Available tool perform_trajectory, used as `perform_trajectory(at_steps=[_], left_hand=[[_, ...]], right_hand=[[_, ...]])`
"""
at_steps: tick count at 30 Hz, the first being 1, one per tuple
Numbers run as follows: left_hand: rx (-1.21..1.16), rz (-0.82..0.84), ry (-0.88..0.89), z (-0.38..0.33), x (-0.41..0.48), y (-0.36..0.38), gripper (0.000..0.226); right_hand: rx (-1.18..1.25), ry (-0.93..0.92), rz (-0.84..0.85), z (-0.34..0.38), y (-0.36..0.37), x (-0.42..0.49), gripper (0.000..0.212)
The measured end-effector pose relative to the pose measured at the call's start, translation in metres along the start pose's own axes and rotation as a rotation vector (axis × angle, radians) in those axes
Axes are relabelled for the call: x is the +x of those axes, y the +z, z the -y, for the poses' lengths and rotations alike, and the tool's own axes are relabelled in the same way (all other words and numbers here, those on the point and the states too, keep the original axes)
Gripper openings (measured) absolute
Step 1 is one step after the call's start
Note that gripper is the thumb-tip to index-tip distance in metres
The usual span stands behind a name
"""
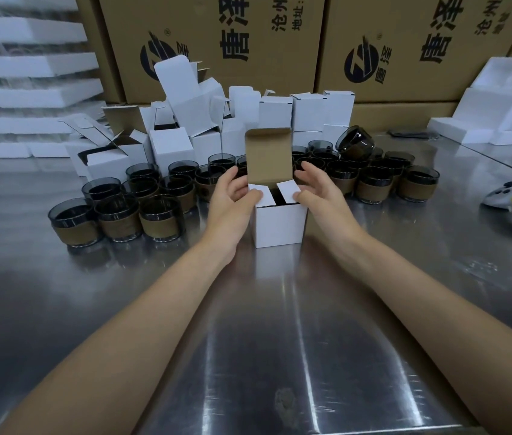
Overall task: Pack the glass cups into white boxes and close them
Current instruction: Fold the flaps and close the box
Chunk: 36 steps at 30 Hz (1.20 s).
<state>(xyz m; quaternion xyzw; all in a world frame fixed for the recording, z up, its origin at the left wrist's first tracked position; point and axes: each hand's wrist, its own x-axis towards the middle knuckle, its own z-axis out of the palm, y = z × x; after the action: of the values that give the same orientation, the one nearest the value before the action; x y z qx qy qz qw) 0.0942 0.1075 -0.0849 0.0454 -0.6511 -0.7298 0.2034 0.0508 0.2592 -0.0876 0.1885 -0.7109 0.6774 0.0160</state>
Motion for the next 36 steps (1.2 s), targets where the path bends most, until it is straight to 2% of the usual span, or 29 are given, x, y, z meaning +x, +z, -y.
perform_trajectory(at_steps=[4, 7, 10, 14, 18, 21, 26, 29, 36], left_hand=[[-0.005, 0.025, 0.034, 0.0, -0.001, -0.001, 0.058], [0.004, 0.057, 0.066, 0.0, -0.002, -0.002, 0.046], [0.015, 0.068, 0.083, 0.001, -0.001, -0.004, 0.033], [0.036, 0.102, 0.05, 0.005, 0.004, -0.009, 0.017], [0.03, 0.085, 0.045, 0.006, 0.006, -0.009, 0.035], [0.074, 0.146, 0.084, 0.004, 0.006, -0.014, 0.025], [0.526, 0.366, 0.372, 0.012, 0.004, -0.028, 0.041], [0.615, 0.349, 0.414, 0.013, 0.005, -0.029, 0.043], [0.574, 0.267, 0.393, 0.013, 0.003, -0.021, 0.042]], right_hand=[[0.102, 0.019, 0.054, 0.001, -0.001, 0.0, 0.061], [0.105, -0.015, 0.093, 0.003, -0.005, -0.001, 0.054], [0.139, -0.018, 0.079, 0.002, -0.007, -0.001, 0.044], [0.065, -0.021, 0.075, -0.002, -0.013, 0.001, 0.026], [0.028, -0.05, 0.102, -0.003, -0.018, 0.004, 0.029], [-0.058, -0.11, 0.166, -0.006, -0.02, 0.002, 0.022], [-0.399, -0.296, 0.254, -0.01, -0.023, -0.003, 0.037], [-0.415, -0.301, 0.198, -0.008, -0.019, -0.003, 0.032], [-0.368, -0.303, 0.097, -0.004, -0.011, -0.003, 0.023]])
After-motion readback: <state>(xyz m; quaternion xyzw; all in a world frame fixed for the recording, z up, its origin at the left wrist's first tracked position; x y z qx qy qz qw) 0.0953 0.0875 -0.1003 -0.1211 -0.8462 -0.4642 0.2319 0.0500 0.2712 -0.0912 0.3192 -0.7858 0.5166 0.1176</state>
